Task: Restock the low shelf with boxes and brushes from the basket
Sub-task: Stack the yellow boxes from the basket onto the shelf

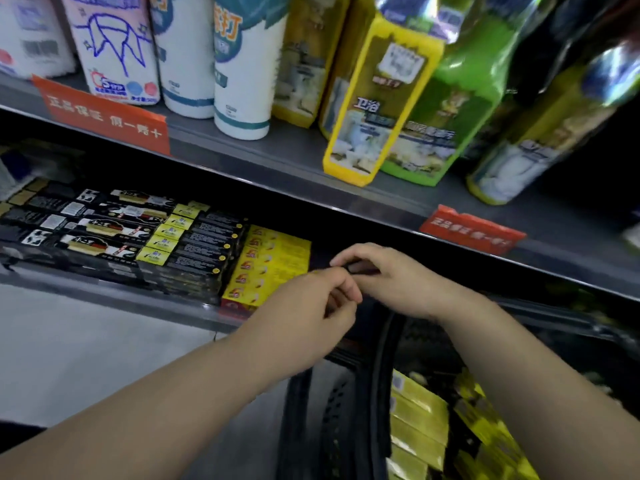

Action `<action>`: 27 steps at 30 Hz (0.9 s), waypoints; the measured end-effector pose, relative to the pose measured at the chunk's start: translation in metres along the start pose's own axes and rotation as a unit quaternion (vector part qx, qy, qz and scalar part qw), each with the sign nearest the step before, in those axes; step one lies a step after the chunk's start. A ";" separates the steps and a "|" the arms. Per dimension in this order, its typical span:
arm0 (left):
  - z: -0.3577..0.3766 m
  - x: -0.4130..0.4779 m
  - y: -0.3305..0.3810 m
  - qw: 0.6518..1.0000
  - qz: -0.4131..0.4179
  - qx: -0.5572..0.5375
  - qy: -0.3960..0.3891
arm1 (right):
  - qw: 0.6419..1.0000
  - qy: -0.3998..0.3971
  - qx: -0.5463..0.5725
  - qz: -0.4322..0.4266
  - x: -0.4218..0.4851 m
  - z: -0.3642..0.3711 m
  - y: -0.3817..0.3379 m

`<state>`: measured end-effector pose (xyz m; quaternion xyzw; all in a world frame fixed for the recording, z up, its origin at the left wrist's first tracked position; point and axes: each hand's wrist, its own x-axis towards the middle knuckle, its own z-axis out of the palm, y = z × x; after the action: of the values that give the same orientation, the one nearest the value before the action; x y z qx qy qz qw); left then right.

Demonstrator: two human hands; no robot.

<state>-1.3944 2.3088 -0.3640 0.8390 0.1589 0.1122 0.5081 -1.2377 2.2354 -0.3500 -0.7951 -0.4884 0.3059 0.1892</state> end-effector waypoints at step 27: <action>0.181 -0.017 0.052 0.945 0.041 0.100 -0.309 | 0.878 -0.131 -0.303 0.347 -0.263 0.047 0.277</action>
<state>-1.3385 2.1315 -0.4010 0.8847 -0.0304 -0.1486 0.4407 -1.1744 1.8756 -0.4717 -0.8847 -0.2703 0.2905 -0.2446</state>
